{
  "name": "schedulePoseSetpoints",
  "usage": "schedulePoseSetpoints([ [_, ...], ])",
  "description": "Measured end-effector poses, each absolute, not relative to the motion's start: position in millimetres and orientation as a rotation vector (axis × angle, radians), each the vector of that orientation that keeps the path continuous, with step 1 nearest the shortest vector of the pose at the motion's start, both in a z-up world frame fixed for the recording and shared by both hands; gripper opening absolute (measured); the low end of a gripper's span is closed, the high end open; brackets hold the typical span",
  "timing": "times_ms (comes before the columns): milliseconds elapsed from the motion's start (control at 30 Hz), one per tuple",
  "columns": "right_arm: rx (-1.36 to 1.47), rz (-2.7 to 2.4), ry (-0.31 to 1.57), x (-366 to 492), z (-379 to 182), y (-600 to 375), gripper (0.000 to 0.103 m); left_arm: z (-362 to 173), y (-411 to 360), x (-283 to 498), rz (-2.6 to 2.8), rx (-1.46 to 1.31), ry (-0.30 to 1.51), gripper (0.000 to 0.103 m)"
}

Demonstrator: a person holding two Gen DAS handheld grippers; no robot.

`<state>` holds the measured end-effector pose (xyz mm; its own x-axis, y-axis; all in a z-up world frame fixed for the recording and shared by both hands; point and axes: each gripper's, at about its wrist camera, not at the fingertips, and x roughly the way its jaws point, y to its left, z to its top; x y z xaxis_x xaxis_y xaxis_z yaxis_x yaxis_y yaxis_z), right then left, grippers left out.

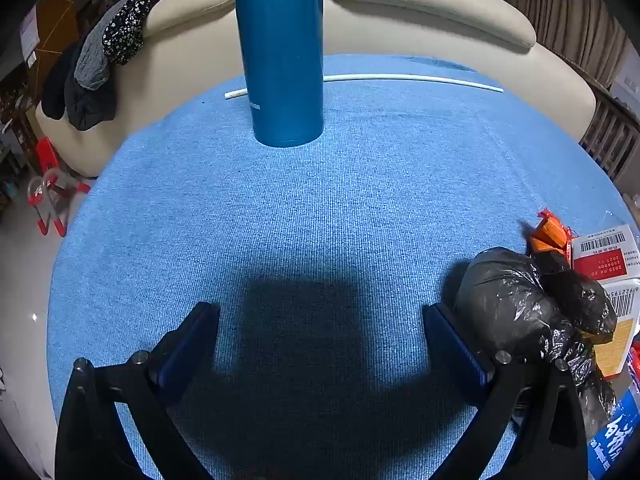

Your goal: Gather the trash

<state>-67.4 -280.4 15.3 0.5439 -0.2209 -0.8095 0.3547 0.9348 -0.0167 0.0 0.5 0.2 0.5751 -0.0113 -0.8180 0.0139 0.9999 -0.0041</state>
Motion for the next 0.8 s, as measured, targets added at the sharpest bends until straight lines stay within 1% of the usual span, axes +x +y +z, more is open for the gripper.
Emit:
schedulePoseSetpoints([
  [800, 0.157, -0.343, 0.941, -67.4, 15.4, -280.1, 0.103, -0.8, 0.9, 2.3, -0.008, 0.000, 0.958, 0.103],
])
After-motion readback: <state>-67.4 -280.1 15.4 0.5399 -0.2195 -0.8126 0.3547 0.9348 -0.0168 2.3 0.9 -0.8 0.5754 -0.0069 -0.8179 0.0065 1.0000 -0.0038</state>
